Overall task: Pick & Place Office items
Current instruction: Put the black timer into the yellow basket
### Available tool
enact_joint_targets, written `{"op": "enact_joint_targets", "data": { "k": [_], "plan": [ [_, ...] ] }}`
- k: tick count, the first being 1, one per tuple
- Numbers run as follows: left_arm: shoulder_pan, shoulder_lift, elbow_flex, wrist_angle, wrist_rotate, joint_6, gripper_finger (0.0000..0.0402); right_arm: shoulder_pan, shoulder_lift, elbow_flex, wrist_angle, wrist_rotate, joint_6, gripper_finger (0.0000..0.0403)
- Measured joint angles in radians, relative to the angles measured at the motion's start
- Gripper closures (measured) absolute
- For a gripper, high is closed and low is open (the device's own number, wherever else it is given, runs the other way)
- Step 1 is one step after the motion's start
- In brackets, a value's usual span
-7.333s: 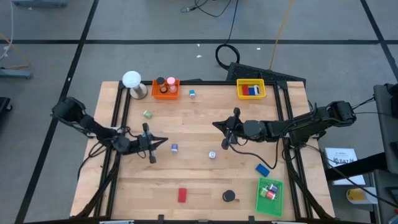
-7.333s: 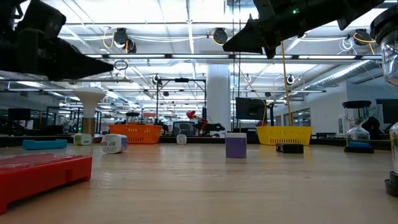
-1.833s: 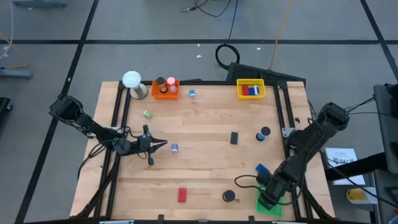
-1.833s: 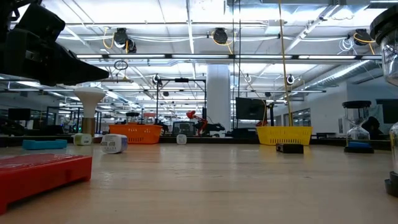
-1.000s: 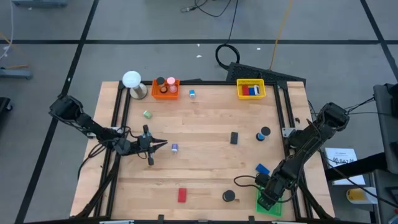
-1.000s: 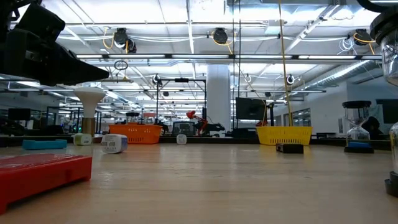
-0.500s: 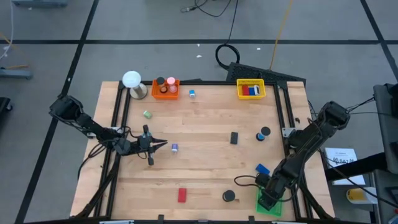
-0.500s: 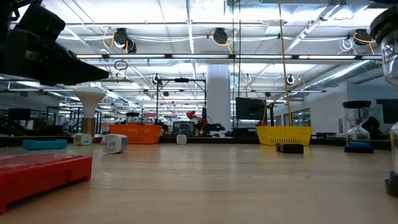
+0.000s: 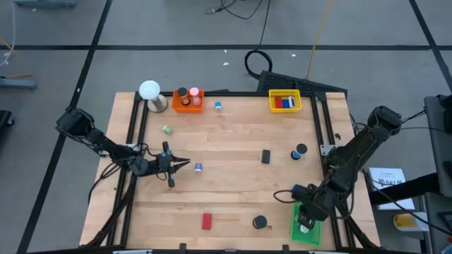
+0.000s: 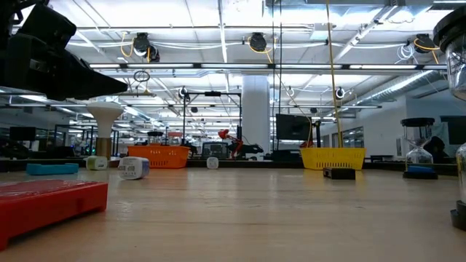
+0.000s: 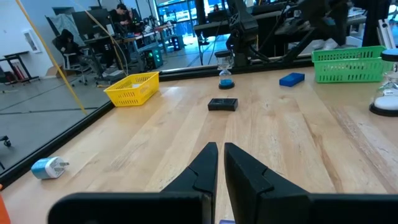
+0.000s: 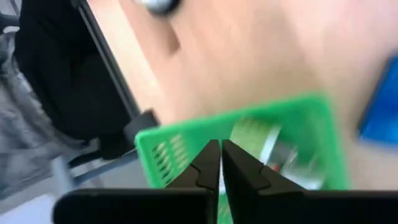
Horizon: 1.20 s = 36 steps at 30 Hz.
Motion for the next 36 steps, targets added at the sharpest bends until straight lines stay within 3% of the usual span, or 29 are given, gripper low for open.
{"op": "enact_joint_targets", "data": {
  "k": [7, 12, 25, 29, 36],
  "plan": [
    [0.000, 0.000, 0.000, 0.000, 0.000, 0.000, 0.0369, -0.040, -0.019, 0.000, -0.004, 0.277, -0.330, 0.0388],
    [0.000, 0.000, 0.000, 0.000, 0.000, 0.000, 0.0369, -0.094, -0.015, -0.050, 0.127, 0.444, -0.563, 0.0397],
    [0.000, 0.000, 0.000, 0.000, 0.000, 0.000, 0.0369, -0.223, -0.015, -0.316, 1.017, 0.576, -1.216, 0.0401],
    [0.000, 0.000, 0.000, 0.000, 0.000, 0.000, 0.0369, -0.255, -0.015, -0.330, 1.093, 0.599, -1.321, 0.0401],
    [0.000, 0.000, 0.000, 0.000, 0.000, 0.000, 0.0369, -0.324, -0.015, -0.330, 1.222, 0.779, -1.468, 0.0397]
  ]
}}
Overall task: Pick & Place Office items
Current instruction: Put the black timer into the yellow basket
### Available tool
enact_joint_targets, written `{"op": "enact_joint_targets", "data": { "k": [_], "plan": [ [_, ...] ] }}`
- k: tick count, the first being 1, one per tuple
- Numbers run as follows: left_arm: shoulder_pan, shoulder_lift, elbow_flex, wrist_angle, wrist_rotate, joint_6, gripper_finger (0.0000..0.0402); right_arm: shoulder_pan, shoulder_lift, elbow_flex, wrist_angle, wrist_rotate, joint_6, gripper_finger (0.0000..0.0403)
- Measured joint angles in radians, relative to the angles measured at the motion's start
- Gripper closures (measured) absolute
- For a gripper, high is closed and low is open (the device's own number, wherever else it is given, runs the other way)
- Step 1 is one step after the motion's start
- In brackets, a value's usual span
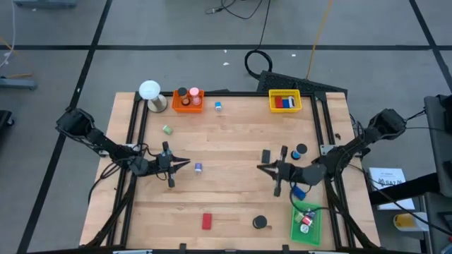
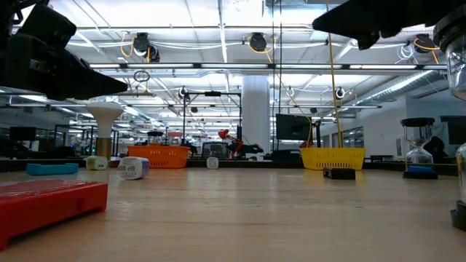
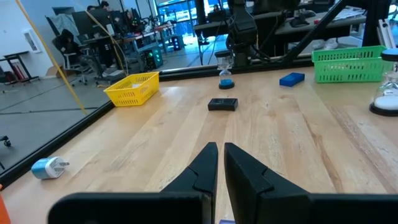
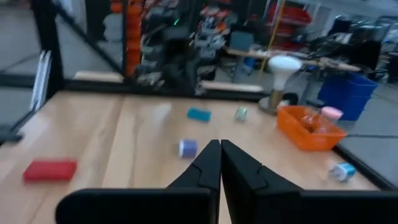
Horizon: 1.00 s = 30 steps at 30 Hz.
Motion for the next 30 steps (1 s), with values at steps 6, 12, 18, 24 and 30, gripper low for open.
{"op": "enact_joint_targets", "data": {
  "k": [6, 12, 18, 24, 30],
  "plan": [
    [0.000, 0.000, 0.000, 0.000, 0.000, 0.000, 0.0369, -0.056, 0.000, 0.000, 0.077, -0.082, 0.009, 0.0400],
    [0.000, 0.000, 0.000, 0.000, 0.000, 0.000, 0.0369, -0.094, 0.000, 0.000, 0.069, -0.154, 0.058, 0.0402],
    [0.000, 0.000, 0.000, 0.000, 0.000, 0.000, 0.0369, -0.098, 0.000, 0.010, -0.097, -0.048, 0.169, 0.0399],
    [0.000, 0.000, 0.000, 0.000, 0.000, 0.000, 0.0369, -0.063, 0.006, 0.148, -0.453, -0.018, 0.350, 0.0399],
    [0.000, 0.000, 0.000, 0.000, 0.000, 0.000, 0.0369, -0.011, 0.046, 0.322, -0.808, -0.025, 0.541, 0.0399]
  ]
}}
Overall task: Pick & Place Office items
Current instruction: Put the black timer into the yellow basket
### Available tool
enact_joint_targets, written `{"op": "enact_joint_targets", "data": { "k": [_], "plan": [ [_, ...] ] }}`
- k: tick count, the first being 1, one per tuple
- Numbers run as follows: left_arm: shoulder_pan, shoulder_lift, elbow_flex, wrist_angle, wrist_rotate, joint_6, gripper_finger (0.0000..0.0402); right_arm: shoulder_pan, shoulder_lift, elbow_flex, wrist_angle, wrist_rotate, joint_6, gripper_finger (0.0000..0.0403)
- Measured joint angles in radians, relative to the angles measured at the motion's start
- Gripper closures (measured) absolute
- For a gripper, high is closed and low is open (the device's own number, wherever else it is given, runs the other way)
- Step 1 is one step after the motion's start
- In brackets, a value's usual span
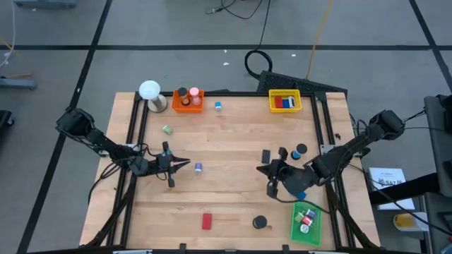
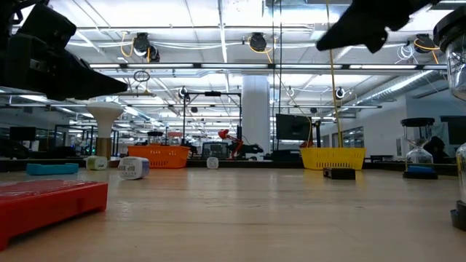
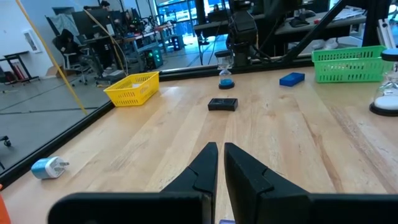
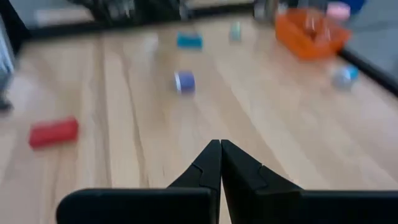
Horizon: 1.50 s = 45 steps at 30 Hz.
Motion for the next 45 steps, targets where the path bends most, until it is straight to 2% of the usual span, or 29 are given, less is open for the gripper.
{"op": "enact_joint_targets", "data": {
  "k": [4, 8, 12, 15, 18, 25, 29, 34, 37, 39, 45],
  "plan": [
    [0.000, 0.000, 0.000, 0.000, 0.000, 0.000, 0.0369, 0.041, 0.057, 0.106, -0.275, -0.018, 0.184, 0.0398],
    [0.000, 0.000, 0.000, 0.000, 0.000, 0.000, 0.0369, 0.069, 0.103, 0.179, -0.487, -0.110, 0.368, 0.0389],
    [0.006, 0.000, 0.005, 0.019, -0.014, 0.001, 0.0369, 0.084, 0.113, 0.197, -0.603, -0.244, 0.534, 0.0357],
    [0.008, 0.000, 0.007, 0.016, 0.015, -0.104, 0.0369, 0.090, 0.113, 0.197, -0.675, -0.347, 0.620, 0.0324],
    [0.017, 0.000, 0.007, 0.016, 0.035, -0.154, 0.0369, 0.098, 0.113, 0.196, -0.747, -0.389, 0.686, 0.0291],
    [0.041, 0.000, 0.007, 0.005, 0.035, -0.166, 0.0369, 0.031, 0.113, 0.143, -0.734, -0.267, 0.684, 0.0213],
    [0.048, 0.000, 0.007, 0.005, 0.035, -0.169, 0.0369, -0.065, 0.113, 0.090, -0.623, -0.204, 0.639, 0.0167],
    [0.048, 0.000, 0.007, 0.005, 0.035, -0.169, 0.0369, -0.219, 0.127, 0.017, -0.414, -0.207, 0.538, 0.0115],
    [0.048, 0.000, 0.007, 0.004, 0.035, -0.169, 0.0369, -0.287, 0.168, 0.012, -0.388, -0.208, 0.510, 0.0095],
    [0.048, 0.000, 0.007, -0.001, 0.035, -0.169, 0.0369, -0.323, 0.210, 0.012, -0.381, -0.211, 0.507, 0.0089],
    [0.048, 0.001, 0.007, -0.016, 0.035, -0.184, 0.0369, -0.401, 0.326, 0.012, -0.364, -0.318, 0.515, 0.0089]
  ]
}}
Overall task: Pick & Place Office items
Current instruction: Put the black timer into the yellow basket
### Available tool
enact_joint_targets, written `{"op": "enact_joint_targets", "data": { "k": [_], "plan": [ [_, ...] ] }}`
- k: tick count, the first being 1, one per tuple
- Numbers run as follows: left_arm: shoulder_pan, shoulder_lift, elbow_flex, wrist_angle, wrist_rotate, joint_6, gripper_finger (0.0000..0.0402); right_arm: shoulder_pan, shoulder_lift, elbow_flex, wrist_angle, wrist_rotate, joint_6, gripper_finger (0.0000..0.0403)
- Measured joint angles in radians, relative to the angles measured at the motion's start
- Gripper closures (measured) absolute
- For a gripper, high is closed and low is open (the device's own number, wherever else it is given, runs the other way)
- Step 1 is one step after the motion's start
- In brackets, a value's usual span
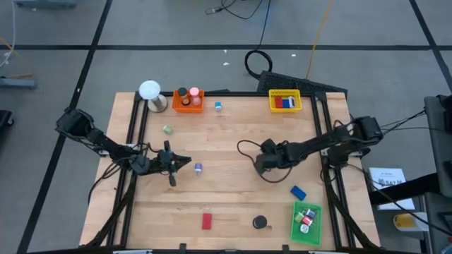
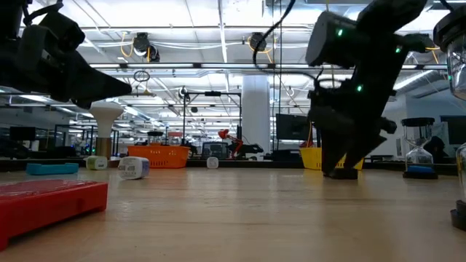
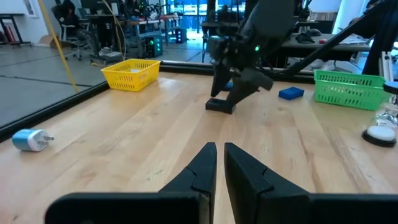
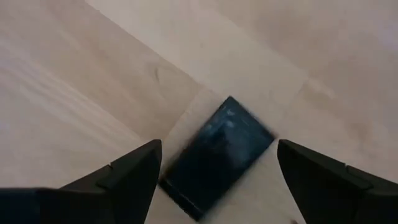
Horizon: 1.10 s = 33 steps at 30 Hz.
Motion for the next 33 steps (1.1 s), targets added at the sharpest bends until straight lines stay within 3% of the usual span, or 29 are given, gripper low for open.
{"op": "enact_joint_targets", "data": {
  "k": [7, 16, 22, 24, 30, 33],
  "plan": [
    [0.000, 0.000, 0.000, -0.027, 0.000, -0.021, 0.0369, -0.032, 0.047, 0.003, 0.030, -0.064, -0.065, 0.0112],
    [0.000, 0.000, 0.000, -0.032, 0.000, -0.024, 0.0369, -0.039, 0.040, 0.001, 0.098, -0.082, -0.296, 0.0254],
    [0.000, 0.000, 0.000, -0.039, 0.000, -0.025, 0.0369, -0.049, 0.040, 0.000, 0.152, -0.121, -0.554, 0.0255],
    [0.000, 0.000, 0.000, -0.039, 0.000, -0.025, 0.0369, -0.052, 0.040, 0.000, 0.158, -0.128, -0.567, 0.0242],
    [0.000, 0.000, 0.000, -0.048, 0.000, -0.030, 0.0369, -0.064, 0.025, 0.000, 0.146, -0.135, -0.554, 0.0123],
    [0.000, 0.000, 0.000, -0.048, 0.000, -0.030, 0.0369, -0.077, 0.003, 0.000, 0.110, -0.153, -0.510, 0.0087]
  ]
}}
